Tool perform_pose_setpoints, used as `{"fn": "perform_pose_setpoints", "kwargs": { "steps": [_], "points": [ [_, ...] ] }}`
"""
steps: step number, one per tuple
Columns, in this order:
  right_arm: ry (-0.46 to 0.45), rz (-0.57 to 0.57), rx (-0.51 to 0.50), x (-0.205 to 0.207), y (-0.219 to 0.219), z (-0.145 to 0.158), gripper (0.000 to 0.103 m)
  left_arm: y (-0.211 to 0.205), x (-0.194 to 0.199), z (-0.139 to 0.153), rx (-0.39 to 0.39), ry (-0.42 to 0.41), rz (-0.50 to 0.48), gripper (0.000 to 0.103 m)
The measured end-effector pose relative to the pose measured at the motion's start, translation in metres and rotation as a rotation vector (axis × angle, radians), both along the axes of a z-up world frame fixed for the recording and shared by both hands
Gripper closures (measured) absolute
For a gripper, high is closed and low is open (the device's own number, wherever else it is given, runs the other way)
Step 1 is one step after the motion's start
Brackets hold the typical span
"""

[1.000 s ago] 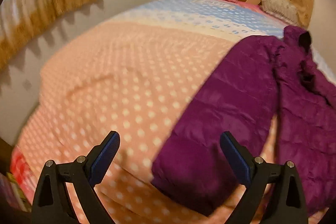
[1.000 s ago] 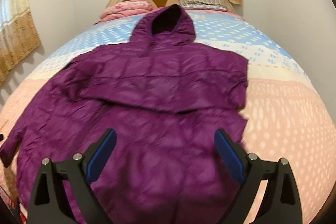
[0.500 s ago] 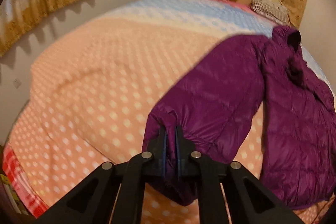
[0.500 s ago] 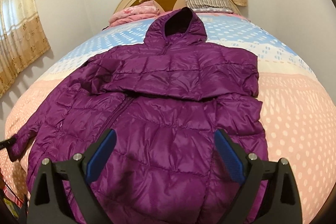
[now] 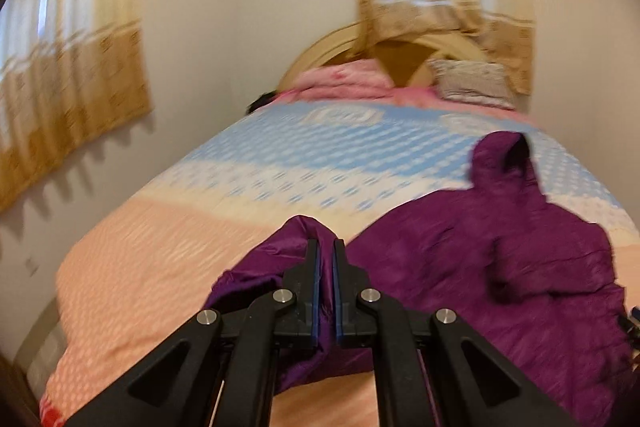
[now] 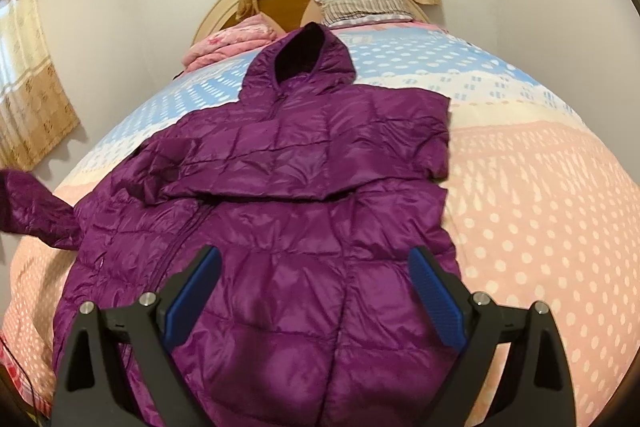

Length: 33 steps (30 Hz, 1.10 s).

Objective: Fold large clothes
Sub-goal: 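Fold the held sleeve across the jacket body and open the left tool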

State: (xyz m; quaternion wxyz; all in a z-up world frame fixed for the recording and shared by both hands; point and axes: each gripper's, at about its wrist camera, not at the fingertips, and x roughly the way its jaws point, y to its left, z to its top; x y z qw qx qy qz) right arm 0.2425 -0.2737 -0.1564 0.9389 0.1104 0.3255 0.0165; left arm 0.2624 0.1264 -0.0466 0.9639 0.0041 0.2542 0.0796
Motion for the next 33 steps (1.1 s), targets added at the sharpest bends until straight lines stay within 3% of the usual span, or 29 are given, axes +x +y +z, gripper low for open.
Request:
{"fn": "perform_pose_setpoints", "kwargs": {
  "steps": [10, 13, 17, 19, 22, 24, 27, 33],
  "points": [
    [0.021, -0.031, 0.017, -0.006, -0.019, -0.010, 0.007, -0.156, 0.065, 0.004, -0.004, -0.035, -0.299, 0.099],
    [0.035, -0.049, 0.024, -0.007, -0.029, -0.014, 0.007, -0.196, 0.076, -0.010, -0.011, 0.008, -0.398, 0.098],
    [0.051, -0.062, 0.015, -0.007, -0.035, -0.017, 0.007, -0.225, 0.079, -0.028, 0.078, 0.002, -0.363, 0.095],
    [0.059, -0.063, 0.009, -0.006, -0.035, -0.018, 0.007, -0.226, 0.082, -0.033, 0.059, 0.019, -0.367, 0.092],
    [0.067, -0.054, 0.004, -0.002, -0.033, -0.018, 0.007, -0.204, 0.088, -0.041, -0.085, 0.051, -0.402, 0.080],
    [0.068, -0.045, -0.001, 0.001, -0.028, -0.016, 0.007, -0.192, 0.089, -0.042, -0.137, 0.063, -0.402, 0.056],
    [0.074, -0.020, -0.004, 0.007, -0.021, -0.012, 0.007, -0.176, 0.080, -0.041, -0.124, 0.038, -0.354, 0.044],
    [0.082, 0.078, -0.037, 0.033, -0.001, 0.017, 0.007, -0.123, 0.064, -0.054, -0.052, 0.035, -0.215, 0.036]
  ]
}}
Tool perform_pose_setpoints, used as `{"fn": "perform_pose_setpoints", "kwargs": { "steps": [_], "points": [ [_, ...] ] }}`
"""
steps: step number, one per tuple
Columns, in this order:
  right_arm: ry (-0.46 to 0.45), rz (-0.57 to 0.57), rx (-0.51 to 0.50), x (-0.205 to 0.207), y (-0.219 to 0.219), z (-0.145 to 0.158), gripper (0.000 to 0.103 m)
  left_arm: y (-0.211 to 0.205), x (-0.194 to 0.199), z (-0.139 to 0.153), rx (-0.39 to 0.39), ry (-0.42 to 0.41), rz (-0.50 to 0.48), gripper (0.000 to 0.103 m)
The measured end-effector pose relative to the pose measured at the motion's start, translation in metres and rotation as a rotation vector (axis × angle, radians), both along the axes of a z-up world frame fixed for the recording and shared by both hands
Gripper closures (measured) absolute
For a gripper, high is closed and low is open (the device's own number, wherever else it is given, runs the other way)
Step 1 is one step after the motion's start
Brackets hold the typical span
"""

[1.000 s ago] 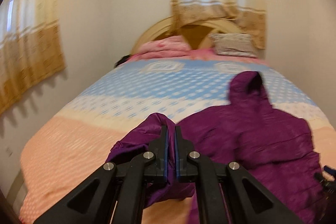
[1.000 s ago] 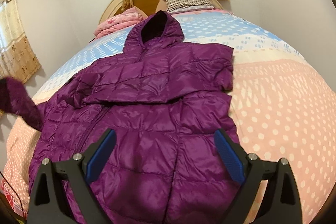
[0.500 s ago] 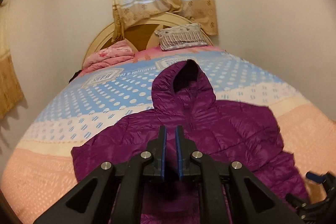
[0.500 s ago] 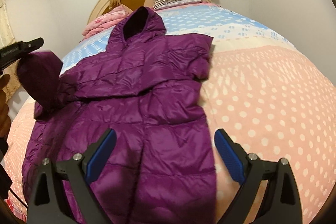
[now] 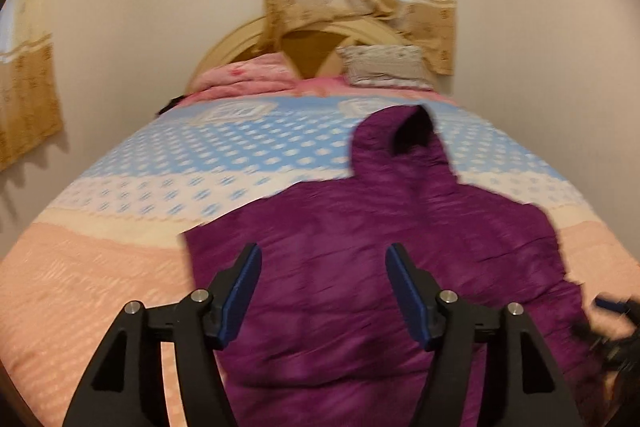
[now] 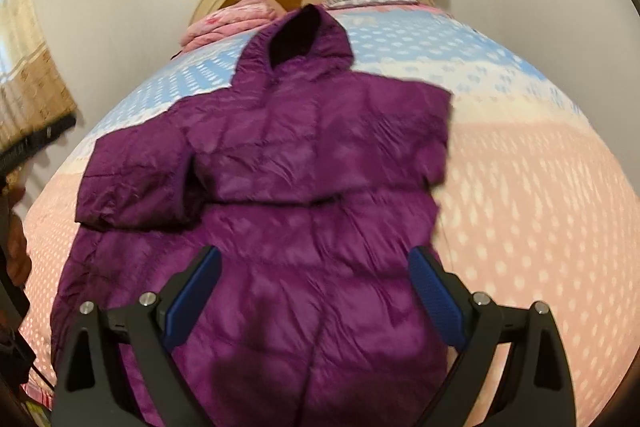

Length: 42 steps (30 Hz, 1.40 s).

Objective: Fold large clothes

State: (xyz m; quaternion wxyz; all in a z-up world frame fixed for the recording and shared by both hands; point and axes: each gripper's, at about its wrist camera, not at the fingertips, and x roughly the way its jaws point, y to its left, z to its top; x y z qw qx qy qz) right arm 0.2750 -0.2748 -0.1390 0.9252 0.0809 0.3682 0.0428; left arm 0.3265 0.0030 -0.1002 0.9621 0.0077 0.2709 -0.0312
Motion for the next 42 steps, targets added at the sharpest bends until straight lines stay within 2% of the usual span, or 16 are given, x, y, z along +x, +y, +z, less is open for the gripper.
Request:
{"fn": "perform_pose_setpoints", "kwargs": {
  "steps": [6, 11, 13, 15, 17, 22, 28, 35, 39, 42],
  "points": [
    [0.036, 0.120, 0.082, 0.044, 0.024, 0.008, 0.007, 0.052, 0.003, -0.053, -0.006, 0.132, 0.138, 0.036],
    [0.105, 0.210, 0.186, 0.076, 0.052, -0.012, 0.007, 0.076, 0.006, -0.085, -0.068, 0.207, 0.212, 0.036],
    [0.132, 0.238, 0.244, 0.086, 0.060, -0.022, 0.018, 0.080, 0.006, -0.091, -0.088, 0.224, 0.223, 0.036],
    [0.171, 0.267, 0.293, 0.094, 0.067, -0.031, 0.061, 0.080, 0.006, -0.093, -0.094, 0.227, 0.227, 0.036],
    [0.156, 0.264, 0.269, 0.092, 0.072, -0.030, 0.087, 0.079, 0.005, -0.092, -0.097, 0.220, 0.225, 0.036],
    [0.088, 0.229, 0.205, 0.072, 0.062, -0.008, 0.093, 0.086, -0.004, -0.086, -0.104, 0.197, 0.235, 0.035],
    [0.028, 0.151, 0.225, 0.052, 0.020, 0.007, 0.094, 0.093, -0.003, -0.087, -0.127, 0.223, 0.239, 0.035],
    [0.036, 0.089, 0.248, 0.023, -0.013, -0.006, 0.094, 0.090, -0.006, -0.081, -0.114, 0.220, 0.228, 0.035],
    [0.015, 0.006, 0.237, 0.002, -0.038, -0.013, 0.094, 0.089, -0.005, -0.081, -0.106, 0.226, 0.220, 0.036],
    [0.042, -0.044, 0.235, 0.004, -0.054, -0.022, 0.094, 0.086, -0.002, -0.082, -0.102, 0.234, 0.212, 0.035]
  ]
}}
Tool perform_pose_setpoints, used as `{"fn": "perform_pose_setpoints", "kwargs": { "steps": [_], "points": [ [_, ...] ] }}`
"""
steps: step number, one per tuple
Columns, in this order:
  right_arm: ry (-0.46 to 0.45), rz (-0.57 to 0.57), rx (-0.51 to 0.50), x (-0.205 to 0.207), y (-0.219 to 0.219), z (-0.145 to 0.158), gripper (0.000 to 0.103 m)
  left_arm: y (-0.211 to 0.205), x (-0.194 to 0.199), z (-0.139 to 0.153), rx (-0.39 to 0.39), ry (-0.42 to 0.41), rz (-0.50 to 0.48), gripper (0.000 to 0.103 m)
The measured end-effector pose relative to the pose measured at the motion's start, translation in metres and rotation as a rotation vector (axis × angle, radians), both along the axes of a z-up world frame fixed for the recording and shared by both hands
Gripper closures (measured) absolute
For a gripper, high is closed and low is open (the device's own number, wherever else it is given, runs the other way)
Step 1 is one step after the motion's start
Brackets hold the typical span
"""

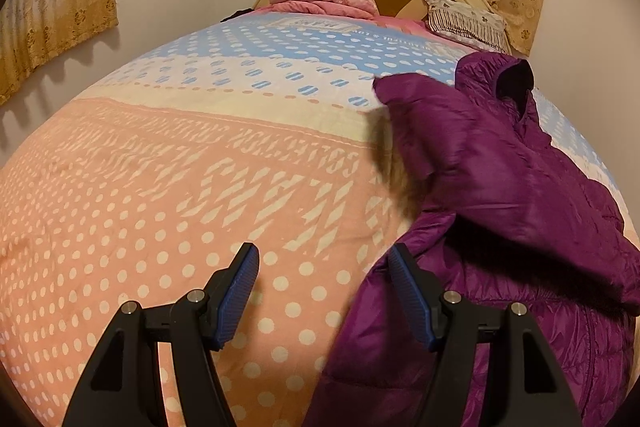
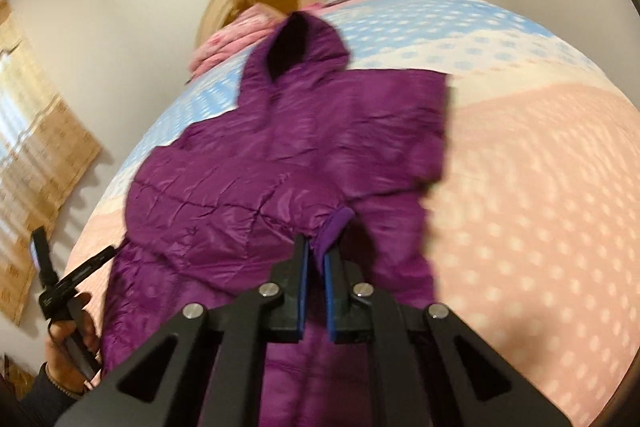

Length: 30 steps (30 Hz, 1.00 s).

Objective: Fold large clothes

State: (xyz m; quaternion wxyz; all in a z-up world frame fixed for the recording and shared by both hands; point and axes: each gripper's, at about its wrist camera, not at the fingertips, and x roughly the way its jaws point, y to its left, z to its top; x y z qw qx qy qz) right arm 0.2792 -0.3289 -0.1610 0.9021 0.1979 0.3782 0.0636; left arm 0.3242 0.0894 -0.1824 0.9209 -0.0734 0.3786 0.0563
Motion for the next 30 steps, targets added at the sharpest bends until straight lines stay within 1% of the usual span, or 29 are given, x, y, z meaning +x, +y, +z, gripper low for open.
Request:
{"fn": "perform_pose_setpoints", "kwargs": {
  "steps": [3, 5, 7, 8, 10, 11, 14, 15, 17, 19, 20, 22, 23, 24, 25, 26, 28, 29, 30],
  "points": [
    [0.020, -0.018, -0.002, 0.005, -0.004, -0.009, 0.094, -0.005, 0.002, 0.002, 0.020, 0.005, -0.009, 0.035],
    [0.019, 0.000, 0.010, 0.005, -0.001, -0.009, 0.093, -0.009, 0.004, 0.003, 0.034, 0.003, -0.020, 0.035],
    [-0.001, 0.007, -0.033, 0.004, 0.009, -0.003, 0.093, -0.013, 0.008, 0.004, 0.067, 0.003, -0.022, 0.035],
    [-0.008, 0.003, -0.038, 0.003, 0.010, -0.001, 0.093, -0.016, 0.011, 0.004, 0.074, 0.007, -0.031, 0.035],
    [-0.036, 0.005, 0.005, 0.002, 0.007, 0.006, 0.093, -0.024, 0.019, 0.004, 0.091, 0.034, -0.068, 0.035],
    [-0.054, 0.003, 0.017, 0.002, 0.006, 0.011, 0.093, -0.029, 0.022, 0.005, 0.086, 0.040, -0.088, 0.035],
    [-0.082, 0.007, 0.054, 0.004, 0.004, 0.024, 0.093, -0.045, 0.026, 0.010, 0.087, 0.026, -0.123, 0.035],
    [-0.091, 0.009, 0.059, 0.005, 0.005, 0.029, 0.093, -0.053, 0.031, 0.011, 0.101, 0.019, -0.133, 0.035],
    [-0.108, 0.012, 0.053, 0.005, 0.006, 0.035, 0.093, -0.059, 0.047, 0.008, 0.106, 0.040, -0.129, 0.035],
    [-0.125, -0.005, 0.058, 0.003, 0.002, 0.038, 0.093, -0.055, 0.069, -0.001, 0.140, 0.079, -0.071, 0.035],
    [-0.128, -0.019, 0.061, 0.002, -0.002, 0.038, 0.093, -0.047, 0.077, -0.007, 0.144, 0.096, -0.023, 0.035],
    [-0.106, -0.035, 0.055, -0.001, -0.010, 0.031, 0.093, -0.024, 0.084, -0.012, 0.099, 0.114, 0.037, 0.035],
    [-0.078, -0.026, 0.042, 0.001, -0.011, 0.024, 0.093, -0.011, 0.084, -0.014, 0.068, 0.114, 0.070, 0.035],
    [-0.024, 0.005, 0.014, 0.006, -0.009, 0.014, 0.092, 0.001, 0.083, -0.018, 0.034, 0.118, 0.094, 0.035],
    [0.028, 0.027, -0.022, 0.011, -0.005, 0.004, 0.090, 0.012, 0.083, -0.022, 0.013, 0.133, 0.115, 0.035],
    [0.076, 0.036, -0.076, 0.014, 0.000, -0.007, 0.086, 0.020, 0.082, -0.025, 0.001, 0.141, 0.136, 0.035],
    [0.087, 0.055, -0.147, 0.012, 0.009, -0.014, 0.075, 0.032, 0.076, -0.025, -0.041, 0.139, 0.141, 0.035],
    [0.072, 0.050, -0.170, 0.009, 0.012, -0.011, 0.060, 0.037, 0.072, -0.021, -0.046, 0.125, 0.144, 0.035],
    [0.057, 0.030, -0.187, 0.005, 0.011, -0.005, 0.049, 0.040, 0.066, -0.015, -0.040, 0.106, 0.149, 0.035]
  ]
}}
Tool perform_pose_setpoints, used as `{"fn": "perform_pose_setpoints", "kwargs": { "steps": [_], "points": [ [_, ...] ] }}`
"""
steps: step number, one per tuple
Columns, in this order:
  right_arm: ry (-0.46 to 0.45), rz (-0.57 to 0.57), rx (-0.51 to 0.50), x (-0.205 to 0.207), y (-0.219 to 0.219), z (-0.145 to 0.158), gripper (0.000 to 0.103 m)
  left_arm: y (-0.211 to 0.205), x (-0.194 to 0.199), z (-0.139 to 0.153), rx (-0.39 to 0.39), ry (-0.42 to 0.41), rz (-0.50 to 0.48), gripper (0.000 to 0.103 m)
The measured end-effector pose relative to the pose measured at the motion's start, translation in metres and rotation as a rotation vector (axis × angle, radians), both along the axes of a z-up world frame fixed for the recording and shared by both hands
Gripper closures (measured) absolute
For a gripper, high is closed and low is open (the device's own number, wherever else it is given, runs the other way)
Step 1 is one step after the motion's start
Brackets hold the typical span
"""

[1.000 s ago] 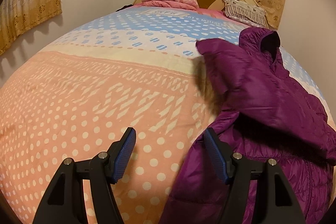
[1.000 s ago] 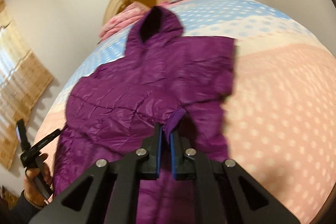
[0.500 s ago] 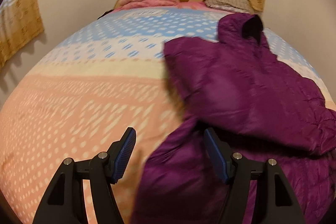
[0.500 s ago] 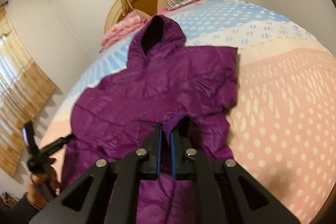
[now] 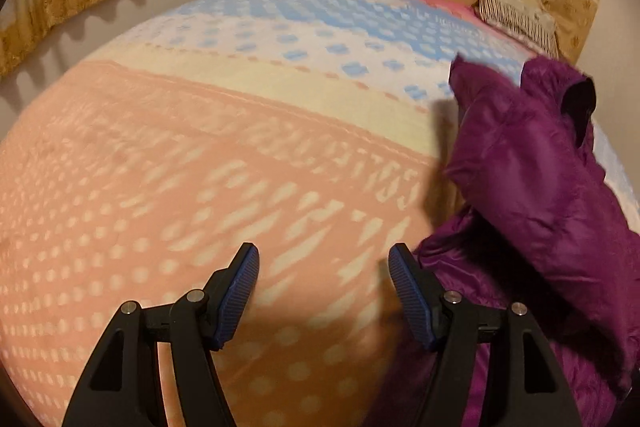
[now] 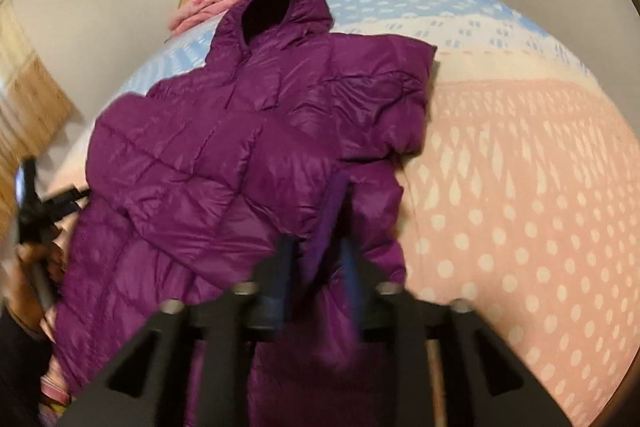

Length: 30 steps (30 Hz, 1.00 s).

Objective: Fold large clothes

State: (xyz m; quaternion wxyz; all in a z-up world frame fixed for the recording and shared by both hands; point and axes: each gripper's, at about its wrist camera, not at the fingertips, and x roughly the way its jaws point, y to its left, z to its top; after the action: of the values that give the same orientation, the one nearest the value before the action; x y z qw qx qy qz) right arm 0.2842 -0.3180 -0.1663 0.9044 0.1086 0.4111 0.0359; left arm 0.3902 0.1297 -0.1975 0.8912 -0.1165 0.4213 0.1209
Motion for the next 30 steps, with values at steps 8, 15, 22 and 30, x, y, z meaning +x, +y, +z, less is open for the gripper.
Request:
{"fn": "perform_pose_setpoints", "kwargs": {
  "steps": [8, 15, 22, 30],
  "points": [
    [-0.064, -0.183, -0.129, -0.005, -0.017, 0.053, 0.046, -0.020, -0.002, 0.080, -0.007, -0.187, -0.112, 0.034],
    [-0.076, 0.116, 0.048, 0.037, 0.038, 0.044, 0.048, -0.082, 0.044, 0.059, -0.115, -0.145, -0.259, 0.031],
    [-0.027, 0.058, -0.070, 0.061, 0.048, 0.003, 0.055, -0.103, 0.056, 0.011, -0.063, -0.043, -0.244, 0.031],
    [-0.025, 0.050, -0.108, 0.065, 0.045, -0.017, 0.060, -0.109, 0.050, -0.001, 0.008, -0.062, -0.254, 0.023]
  ]
}}
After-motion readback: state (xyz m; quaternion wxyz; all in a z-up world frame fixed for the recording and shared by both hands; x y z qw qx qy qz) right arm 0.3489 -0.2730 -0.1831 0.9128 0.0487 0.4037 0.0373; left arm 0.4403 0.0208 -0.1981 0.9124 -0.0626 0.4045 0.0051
